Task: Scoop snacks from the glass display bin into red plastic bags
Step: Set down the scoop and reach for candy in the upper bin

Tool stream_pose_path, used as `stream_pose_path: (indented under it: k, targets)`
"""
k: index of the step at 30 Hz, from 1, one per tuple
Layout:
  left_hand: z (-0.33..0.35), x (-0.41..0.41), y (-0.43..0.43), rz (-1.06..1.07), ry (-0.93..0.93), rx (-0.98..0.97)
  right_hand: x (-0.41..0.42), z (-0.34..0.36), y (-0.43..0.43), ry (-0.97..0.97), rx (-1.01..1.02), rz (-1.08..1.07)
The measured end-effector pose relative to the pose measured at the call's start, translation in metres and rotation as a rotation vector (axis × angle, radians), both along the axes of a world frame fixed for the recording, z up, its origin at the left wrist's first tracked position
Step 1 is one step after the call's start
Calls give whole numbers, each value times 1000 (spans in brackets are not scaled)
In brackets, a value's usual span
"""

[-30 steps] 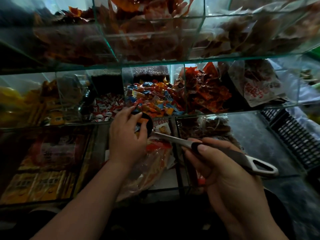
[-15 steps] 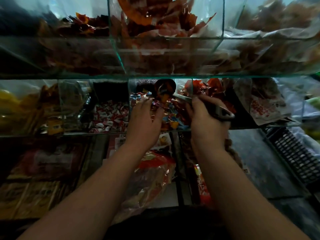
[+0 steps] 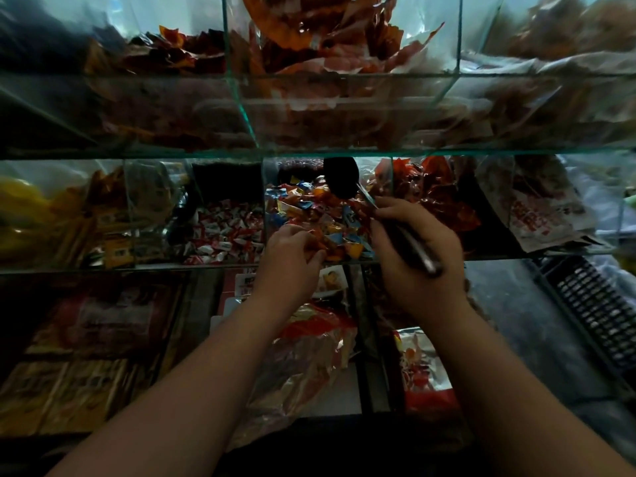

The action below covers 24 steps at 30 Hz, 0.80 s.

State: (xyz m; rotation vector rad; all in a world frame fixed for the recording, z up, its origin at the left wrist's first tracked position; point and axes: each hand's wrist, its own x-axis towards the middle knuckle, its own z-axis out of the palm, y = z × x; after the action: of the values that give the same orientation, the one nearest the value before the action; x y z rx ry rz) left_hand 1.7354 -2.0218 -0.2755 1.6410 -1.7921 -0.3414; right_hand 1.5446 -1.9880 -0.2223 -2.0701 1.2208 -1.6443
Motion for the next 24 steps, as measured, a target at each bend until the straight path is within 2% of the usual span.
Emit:
stream_pose_path:
  k: [3, 5, 6, 9, 14, 16, 21, 24]
  targets:
    - [0, 1, 7, 12, 82, -34, -5, -7, 10, -250, 92, -37]
    - [1, 4, 13, 13, 112, -59, -11, -7, 8, -430, 368, -9]
    - [1, 5, 17, 13, 123, -76, -12, -7, 12, -485, 430, -5]
    - [2, 14, 29, 24, 113, -74, -7, -7, 44, -409, 255, 10]
    - [0, 19, 39, -67, -166, 56, 10, -14, 40, -223, 209, -37]
    - [1, 18, 41, -75, -205, 70, 15, -18, 30, -201, 200, -39]
    - [1, 22, 42, -93, -124, 82, 15, -13, 12, -316, 196, -103]
    - [4, 24, 46, -64, 91, 90, 19, -12, 25, -408, 202, -80]
